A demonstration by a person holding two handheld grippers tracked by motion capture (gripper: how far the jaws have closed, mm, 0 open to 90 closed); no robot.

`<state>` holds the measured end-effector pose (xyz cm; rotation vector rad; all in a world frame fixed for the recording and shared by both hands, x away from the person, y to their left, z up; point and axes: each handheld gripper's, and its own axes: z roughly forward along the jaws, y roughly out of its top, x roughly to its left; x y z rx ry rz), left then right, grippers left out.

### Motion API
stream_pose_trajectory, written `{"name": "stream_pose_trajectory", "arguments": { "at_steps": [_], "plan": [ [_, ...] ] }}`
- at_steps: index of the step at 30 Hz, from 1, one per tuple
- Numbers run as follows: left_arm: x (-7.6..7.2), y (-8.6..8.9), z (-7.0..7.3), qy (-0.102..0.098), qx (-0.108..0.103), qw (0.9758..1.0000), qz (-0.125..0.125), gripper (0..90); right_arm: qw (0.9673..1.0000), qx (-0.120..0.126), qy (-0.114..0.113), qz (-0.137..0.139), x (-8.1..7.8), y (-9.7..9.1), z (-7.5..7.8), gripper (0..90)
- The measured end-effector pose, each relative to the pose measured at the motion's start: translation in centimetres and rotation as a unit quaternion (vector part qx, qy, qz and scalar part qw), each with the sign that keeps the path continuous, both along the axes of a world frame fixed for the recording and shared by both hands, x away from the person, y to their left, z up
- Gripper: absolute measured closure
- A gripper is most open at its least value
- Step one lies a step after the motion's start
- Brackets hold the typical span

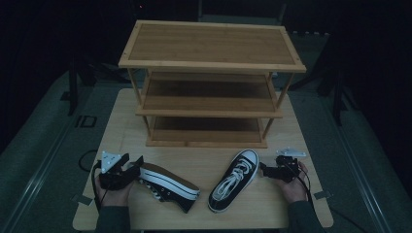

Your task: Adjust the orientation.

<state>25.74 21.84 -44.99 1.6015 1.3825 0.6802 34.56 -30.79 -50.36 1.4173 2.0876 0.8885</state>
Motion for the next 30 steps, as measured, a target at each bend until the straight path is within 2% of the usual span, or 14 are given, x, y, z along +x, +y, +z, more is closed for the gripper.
{"name": "stream_pose_trajectory", "arguments": {
  "at_steps": [6, 9, 16, 21, 25, 30],
  "plan": [
    [-2.0, -0.9, 0.3, -0.003, 0.003, 0.9996, -0.028, 46.7, 1.0, 0.001, 0.001, -0.001, -0.1, 0.0, 0.0, 11.4],
    [-2.7, -1.4, 0.3, 0.005, 0.0, 0.9991, -0.042, 48.6, 1.0, 0.001, 0.001, -0.001, -0.1, 0.0, 0.0, 11.4],
    [-4.0, -3.4, 0.3, 0.014, 0.005, 0.9959, -0.089, 55.1, 1.0, 0.002, 0.0, -0.001, -0.1, 0.0, 0.0, 11.4],
    [-4.9, -4.7, 0.3, 0.016, 0.013, 0.9936, -0.111, 61.2, 1.0, 0.002, 0.001, -0.002, -0.2, 0.0, 0.0, 11.4],
    [-5.2, -5.3, -0.2, 0.021, 0.019, 0.9919, -0.124, 65.6, 1.0, 0.002, 0.001, -0.003, -0.2, 0.0, 0.0, 11.4],
    [-4.6, -5.9, -1.1, 0.033, 0.023, 0.9908, -0.129, 68.7, 1.0, 0.001, 0.001, -0.002, -0.2, 0.0, 0.0, 11.4]
  ]
}}
